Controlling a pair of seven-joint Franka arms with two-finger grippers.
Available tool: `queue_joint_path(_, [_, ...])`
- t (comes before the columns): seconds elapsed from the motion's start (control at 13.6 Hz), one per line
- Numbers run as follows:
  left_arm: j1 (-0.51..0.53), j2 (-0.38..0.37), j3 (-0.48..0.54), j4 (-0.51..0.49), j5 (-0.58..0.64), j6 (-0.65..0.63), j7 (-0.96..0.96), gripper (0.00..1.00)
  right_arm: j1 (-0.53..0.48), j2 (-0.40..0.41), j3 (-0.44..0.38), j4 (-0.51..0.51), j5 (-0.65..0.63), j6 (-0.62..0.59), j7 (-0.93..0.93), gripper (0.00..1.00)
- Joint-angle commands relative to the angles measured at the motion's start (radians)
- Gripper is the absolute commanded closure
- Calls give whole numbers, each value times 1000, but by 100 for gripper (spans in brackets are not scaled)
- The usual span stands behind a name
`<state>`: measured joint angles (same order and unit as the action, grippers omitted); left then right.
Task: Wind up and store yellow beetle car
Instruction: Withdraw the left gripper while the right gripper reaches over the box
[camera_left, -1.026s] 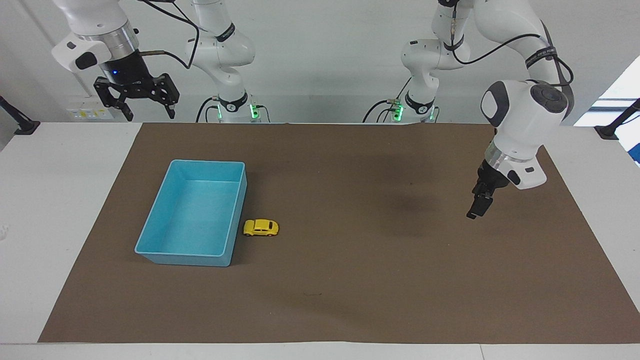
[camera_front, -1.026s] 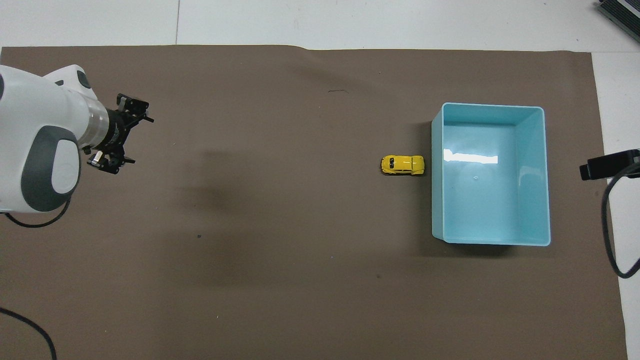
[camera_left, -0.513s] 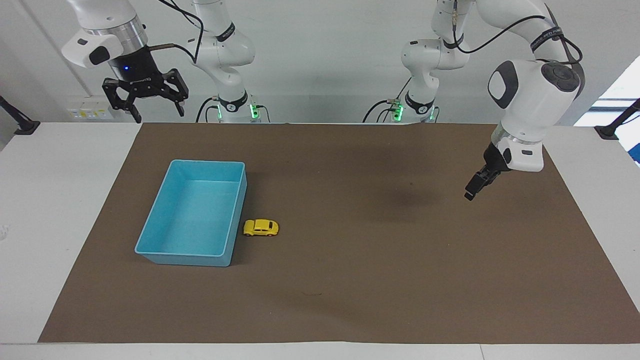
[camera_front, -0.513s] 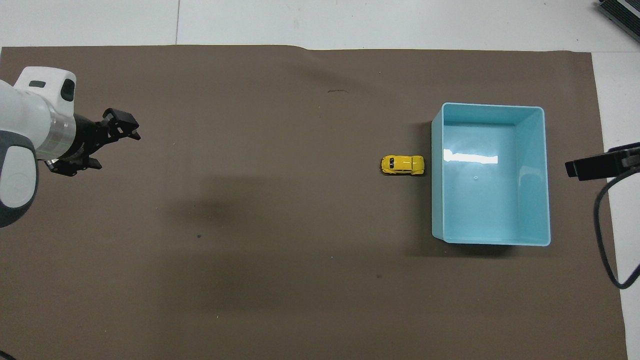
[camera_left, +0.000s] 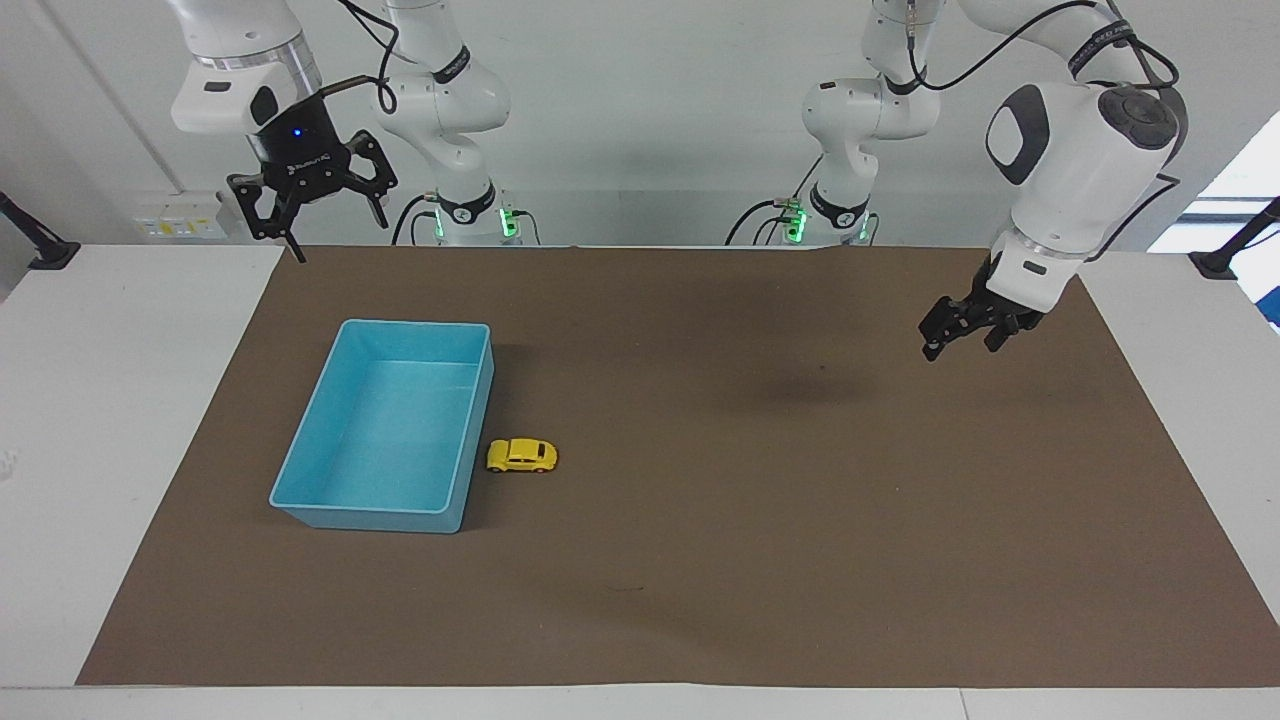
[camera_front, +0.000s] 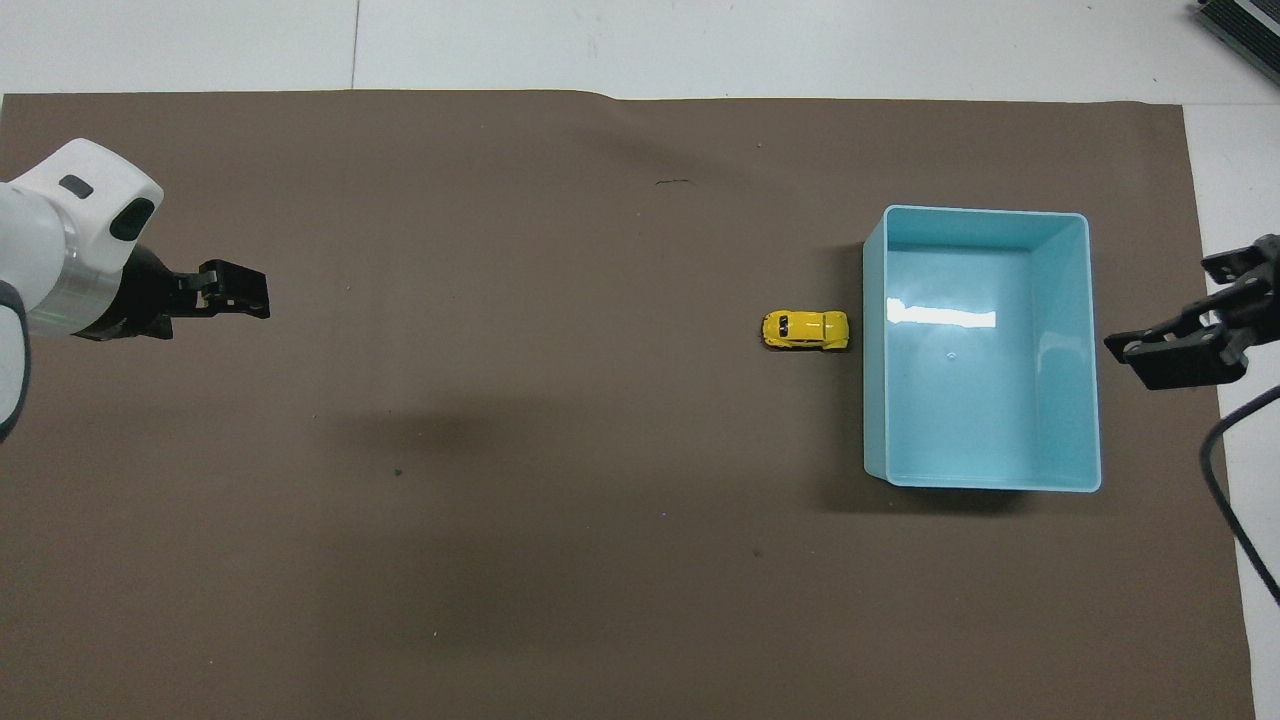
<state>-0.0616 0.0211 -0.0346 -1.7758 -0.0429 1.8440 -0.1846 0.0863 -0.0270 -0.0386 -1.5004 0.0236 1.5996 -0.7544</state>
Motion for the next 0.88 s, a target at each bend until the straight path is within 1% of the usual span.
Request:
queue_joint_path(0.0, [6,-35,-7,61,28,-89,34,0,-5,28,26,-12,27,45,-190,0])
queue_joint_path(0.29, [6,-72,-2,124,28,-182,69,0,-5,77,49,-12,77,40,-342,0])
queue_joint_path(0.51, [6,-119,-2,125,28,-241,111,0,-5,117,54,-11,91,45,-448,0])
queue_joint_path(0.81, [17,-141,-2,110,24,-261,102,0,-5,163,60,-12,90,57,-514,0])
